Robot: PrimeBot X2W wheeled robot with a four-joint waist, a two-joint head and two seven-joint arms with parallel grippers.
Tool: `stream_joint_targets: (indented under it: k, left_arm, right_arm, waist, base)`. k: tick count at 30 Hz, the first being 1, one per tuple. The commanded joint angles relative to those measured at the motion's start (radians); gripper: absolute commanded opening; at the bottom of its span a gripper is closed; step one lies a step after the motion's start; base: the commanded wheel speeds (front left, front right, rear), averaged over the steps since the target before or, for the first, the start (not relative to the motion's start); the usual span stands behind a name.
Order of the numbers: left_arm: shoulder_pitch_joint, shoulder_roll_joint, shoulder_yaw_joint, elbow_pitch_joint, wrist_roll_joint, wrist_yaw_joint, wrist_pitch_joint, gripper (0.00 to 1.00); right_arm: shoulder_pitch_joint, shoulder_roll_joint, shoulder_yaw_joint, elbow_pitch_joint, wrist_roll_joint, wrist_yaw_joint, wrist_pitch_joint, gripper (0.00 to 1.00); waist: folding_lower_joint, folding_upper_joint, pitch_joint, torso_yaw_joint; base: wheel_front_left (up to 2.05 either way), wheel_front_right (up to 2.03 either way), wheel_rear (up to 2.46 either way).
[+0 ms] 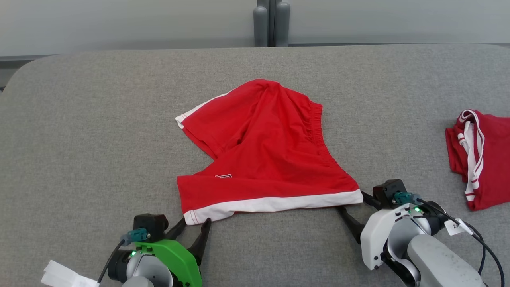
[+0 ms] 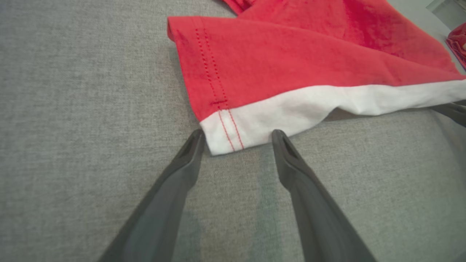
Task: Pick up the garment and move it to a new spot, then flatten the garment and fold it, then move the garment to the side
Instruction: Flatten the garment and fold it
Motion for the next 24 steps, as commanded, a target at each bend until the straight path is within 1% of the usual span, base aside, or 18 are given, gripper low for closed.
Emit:
stream_joint_targets:
  k: [1,2,3,4,5,6,7,8,10,14,17,21,24]
  left_arm:
    - [-0.017,0.005,-0.003,0.005,-0.007,-0.003,-0.005,0.75]
    - [-0.019,0.005,-0.007,0.01,-0.009,-0.003,-0.008,0.56]
    - [-0.022,0.007,-0.011,0.014,-0.012,-0.003,-0.011,0.49]
    - [-0.024,0.006,-0.016,0.016,-0.018,-0.003,-0.011,0.45]
    - [-0.027,0.007,-0.021,0.018,-0.02,-0.003,-0.013,0.36]
    - [-0.031,0.009,-0.026,0.018,-0.024,-0.003,-0.016,0.22]
    - [-0.034,0.011,-0.032,0.018,-0.028,-0.003,-0.02,0.0]
    - [-0.036,0.012,-0.039,0.017,-0.034,-0.003,-0.021,0.0]
    - [-0.043,0.017,-0.051,0.013,-0.041,-0.003,-0.026,0.0]
    - [-0.051,0.024,-0.068,-0.014,-0.075,-0.003,-0.025,0.0]
    - [-0.048,0.051,-0.061,-0.096,-0.124,-0.003,-0.012,0.0]
    - [-0.023,0.123,-0.013,-0.3,-0.186,0.002,0.033,0.0]
    - [0.004,0.193,0.036,-0.5,-0.217,0.038,0.092,0.0]
  right_arm:
    - [-0.008,-0.004,0.003,0.01,0.007,-0.002,-0.005,1.0]
    - [-0.01,-0.005,0.006,0.013,0.006,-0.002,-0.007,1.0]
    - [-0.012,-0.005,0.01,0.015,0.008,-0.002,-0.007,1.0]
    - [-0.014,-0.005,0.015,0.017,0.009,-0.002,-0.006,1.0]
    - [-0.02,-0.008,0.024,0.018,0.008,-0.002,-0.009,1.0]
    - [-0.026,-0.009,0.027,0.016,0.008,-0.002,-0.02,1.0]
    - [-0.031,-0.01,0.03,0.02,0.012,-0.002,-0.024,0.92]
    - [-0.034,-0.011,0.037,0.022,0.013,-0.002,-0.028,0.49]
    - [-0.047,-0.011,0.05,0.027,0.021,-0.002,-0.039,0.0]
    - [-0.074,-0.028,0.081,0.039,0.039,-0.002,-0.062,0.0]
    - [-0.101,-0.06,0.097,0.006,0.059,-0.002,-0.072,0.0]
    - [-0.14,-0.147,0.106,-0.122,0.089,-0.002,-0.049,0.0]
    - [-0.16,-0.233,0.084,-0.256,0.103,-0.002,-0.006,0.0]
  waist:
    - [0.0,0.0,0.001,-0.002]
    - [0.0,0.0,0.001,-0.003]
    - [0.0,0.0,0.001,-0.004]
    - [0.0,0.0,0.002,-0.005]
    - [0.0,0.0,0.003,-0.006]
    - [0.0,0.0,0.004,-0.006]
    - [0.0,0.0,0.004,-0.006]
    - [0.0,0.0,0.004,-0.007]
    - [0.0,0.0,0.005,-0.008]
    - [0.0,0.0,-0.001,-0.01]
    - [0.0,0.0,-0.005,-0.017]
    - [0.0,0.0,-0.011,-0.039]
    - [0.0,0.0,-0.011,-0.06]
  base:
    - [0.0,0.0,0.0]
    - [0.0,0.0,0.0]
    - [0.0,0.0,0.0]
    - [0.0,0.0,0.0]
    - [0.0,0.0,0.0]
    - [0.0,0.0,0.0]
    - [0.0,0.0,0.0]
    - [0.0,0.0,0.0]
    - [0.0,0.0,0.0]
    - [0.0,0.0,0.0]
    - [0.0,0.0,0.0]
    - [0.0,0.0,0.0]
    - [0.0,0.0,0.0]
